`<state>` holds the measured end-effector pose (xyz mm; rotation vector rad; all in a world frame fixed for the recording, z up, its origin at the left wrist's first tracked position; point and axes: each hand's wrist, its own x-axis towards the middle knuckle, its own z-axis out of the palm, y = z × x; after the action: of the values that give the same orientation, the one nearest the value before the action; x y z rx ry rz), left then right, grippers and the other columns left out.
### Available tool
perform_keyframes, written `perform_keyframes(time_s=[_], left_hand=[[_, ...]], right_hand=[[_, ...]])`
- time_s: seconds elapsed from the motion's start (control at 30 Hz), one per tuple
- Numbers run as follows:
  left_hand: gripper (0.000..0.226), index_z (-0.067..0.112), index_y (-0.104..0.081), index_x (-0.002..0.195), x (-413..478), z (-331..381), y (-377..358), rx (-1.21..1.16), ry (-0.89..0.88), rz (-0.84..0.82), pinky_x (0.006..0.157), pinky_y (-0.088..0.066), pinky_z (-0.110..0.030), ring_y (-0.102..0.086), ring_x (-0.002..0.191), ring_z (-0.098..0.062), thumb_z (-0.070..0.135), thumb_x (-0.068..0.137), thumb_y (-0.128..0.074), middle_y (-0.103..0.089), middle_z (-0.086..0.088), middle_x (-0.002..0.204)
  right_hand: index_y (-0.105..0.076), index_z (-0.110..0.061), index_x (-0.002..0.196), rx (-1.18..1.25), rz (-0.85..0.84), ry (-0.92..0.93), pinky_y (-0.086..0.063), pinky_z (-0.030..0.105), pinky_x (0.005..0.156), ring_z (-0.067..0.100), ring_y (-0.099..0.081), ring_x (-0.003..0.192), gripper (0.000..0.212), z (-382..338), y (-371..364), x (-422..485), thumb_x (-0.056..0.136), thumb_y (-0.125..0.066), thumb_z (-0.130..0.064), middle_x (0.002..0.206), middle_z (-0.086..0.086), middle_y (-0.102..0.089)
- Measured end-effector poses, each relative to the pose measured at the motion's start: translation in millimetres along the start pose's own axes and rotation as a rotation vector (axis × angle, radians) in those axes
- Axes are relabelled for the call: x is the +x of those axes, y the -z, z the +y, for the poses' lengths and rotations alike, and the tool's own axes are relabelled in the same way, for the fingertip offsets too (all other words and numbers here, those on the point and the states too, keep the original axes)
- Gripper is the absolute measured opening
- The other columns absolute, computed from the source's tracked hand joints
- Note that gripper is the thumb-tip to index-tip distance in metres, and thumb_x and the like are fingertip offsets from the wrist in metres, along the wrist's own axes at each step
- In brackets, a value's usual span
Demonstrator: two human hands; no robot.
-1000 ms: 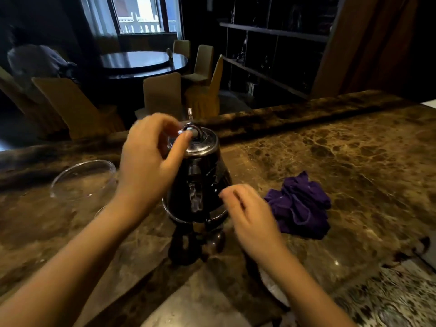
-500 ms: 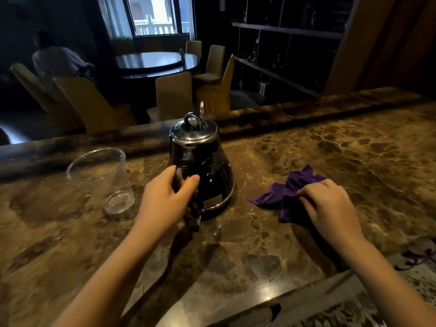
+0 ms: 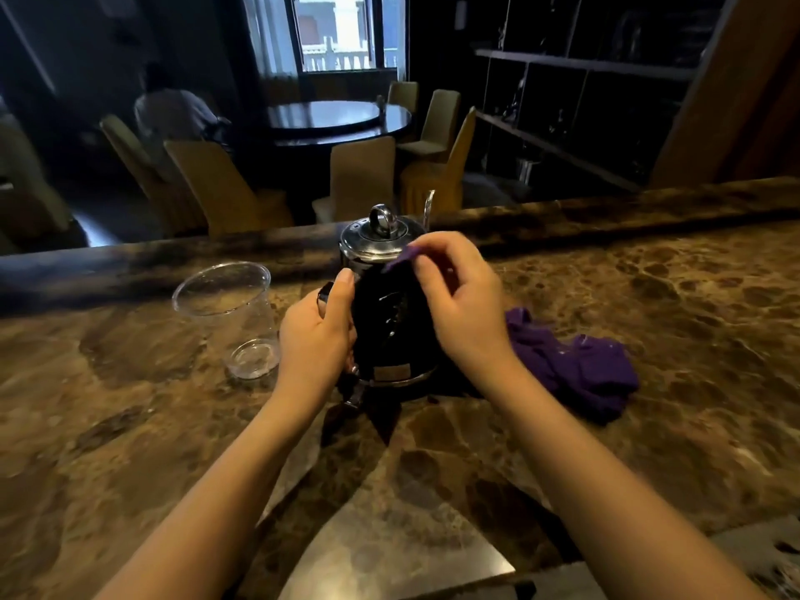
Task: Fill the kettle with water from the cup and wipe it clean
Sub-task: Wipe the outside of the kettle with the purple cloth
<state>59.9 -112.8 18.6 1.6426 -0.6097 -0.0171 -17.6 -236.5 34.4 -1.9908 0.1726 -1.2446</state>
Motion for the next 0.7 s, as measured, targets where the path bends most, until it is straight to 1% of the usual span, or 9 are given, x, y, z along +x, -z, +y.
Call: perform_keyframes(time_s=[0.07, 0.13, 0.2, 0.37, 0.4, 0.47, 0.53, 0.6, 0.7], left_hand=[[0.054, 0.023, -0.047, 0.041, 4, -3, 1, 0.018, -0.01, -0.009, 0.05, -0.042, -0.05, -0.043, 0.039, -0.025, 0.054, 0.085, -0.039, -0.044, 0.001, 0.033], [0.054, 0.022, -0.046, 0.042, 5, -4, 2, 0.018, -0.017, -0.025, 0.049, -0.042, -0.049, -0.043, 0.038, -0.024, 0.054, 0.084, -0.038, -0.044, 0.0, 0.033], [0.053, 0.023, -0.046, 0.042, 5, -5, 2, 0.018, -0.015, -0.041, 0.049, -0.04, -0.047, -0.042, 0.037, -0.022, 0.053, 0.085, -0.038, -0.044, 0.001, 0.033], [0.052, 0.022, -0.043, 0.043, 5, -6, 2, 0.0, -0.022, -0.061, 0.049, -0.038, -0.045, -0.04, 0.038, -0.02, 0.052, 0.085, -0.038, -0.042, 0.002, 0.033], [0.052, 0.022, -0.043, 0.043, 4, -7, 2, -0.005, -0.018, -0.061, 0.05, -0.037, -0.043, -0.04, 0.037, -0.019, 0.052, 0.085, -0.039, -0.042, 0.002, 0.033], [0.052, 0.022, -0.044, 0.043, 4, -7, 3, -0.004, -0.01, -0.062, 0.051, -0.037, -0.042, -0.04, 0.037, -0.019, 0.054, 0.084, -0.038, -0.042, 0.002, 0.033], [0.053, 0.023, -0.046, 0.042, 4, -8, 3, -0.003, -0.011, -0.068, 0.052, -0.037, -0.043, -0.041, 0.038, -0.022, 0.056, 0.082, -0.038, -0.043, 0.002, 0.033], [0.054, 0.024, -0.047, 0.041, 6, -8, 3, -0.013, -0.017, -0.074, 0.051, -0.036, -0.041, -0.04, 0.038, -0.022, 0.057, 0.083, -0.038, -0.044, 0.003, 0.033], [0.052, 0.026, -0.049, 0.043, 7, -10, 3, 0.018, -0.044, -0.067, 0.049, -0.034, -0.036, -0.041, 0.038, -0.015, 0.05, 0.088, -0.038, -0.046, 0.003, 0.033]], right_hand=[[-0.061, -0.007, 0.096, -0.08, -0.041, 0.107, -0.043, 0.02, 0.082, 0.011, -0.053, 0.091, 0.012, 14, -9, -1, 0.087, -0.055, -0.007, 0.094, 0.0, -0.057], [-0.061, -0.005, 0.093, -0.085, -0.078, 0.13, -0.042, 0.02, 0.08, 0.012, -0.051, 0.089, 0.011, 28, -10, -6, 0.084, -0.055, -0.005, 0.092, 0.003, -0.054], [-0.06, -0.003, 0.088, -0.103, -0.156, 0.148, -0.041, 0.022, 0.08, 0.014, -0.05, 0.088, 0.009, 42, -7, -20, 0.08, -0.056, -0.004, 0.089, 0.008, -0.055], [-0.057, -0.011, 0.088, -0.086, -0.301, 0.046, -0.044, 0.026, 0.082, 0.013, -0.053, 0.088, 0.008, 60, 12, -47, 0.081, -0.054, -0.01, 0.089, 0.0, -0.055], [-0.058, -0.012, 0.089, -0.081, -0.321, 0.024, -0.043, 0.025, 0.081, 0.012, -0.054, 0.088, 0.008, 59, 16, -48, 0.083, -0.053, -0.013, 0.09, 0.0, -0.056], [-0.061, -0.011, 0.094, -0.054, -0.325, 0.01, -0.042, 0.021, 0.084, 0.009, -0.055, 0.092, 0.016, 49, 20, -45, 0.088, -0.047, -0.018, 0.094, 0.003, -0.06], [-0.063, -0.007, 0.104, -0.043, -0.315, 0.06, -0.042, 0.018, 0.089, 0.009, -0.056, 0.099, 0.025, 34, 15, -36, 0.092, -0.042, -0.015, 0.102, 0.007, -0.062], [-0.061, -0.003, 0.111, -0.089, -0.321, 0.166, -0.042, 0.019, 0.093, 0.013, -0.055, 0.103, 0.027, 19, 3, -25, 0.093, -0.043, -0.012, 0.107, 0.012, -0.062], [-0.063, -0.001, 0.11, -0.182, -0.271, 0.299, -0.047, 0.026, 0.09, 0.021, -0.056, 0.099, 0.025, 12, -14, -11, 0.089, -0.052, -0.008, 0.102, 0.016, -0.063]])
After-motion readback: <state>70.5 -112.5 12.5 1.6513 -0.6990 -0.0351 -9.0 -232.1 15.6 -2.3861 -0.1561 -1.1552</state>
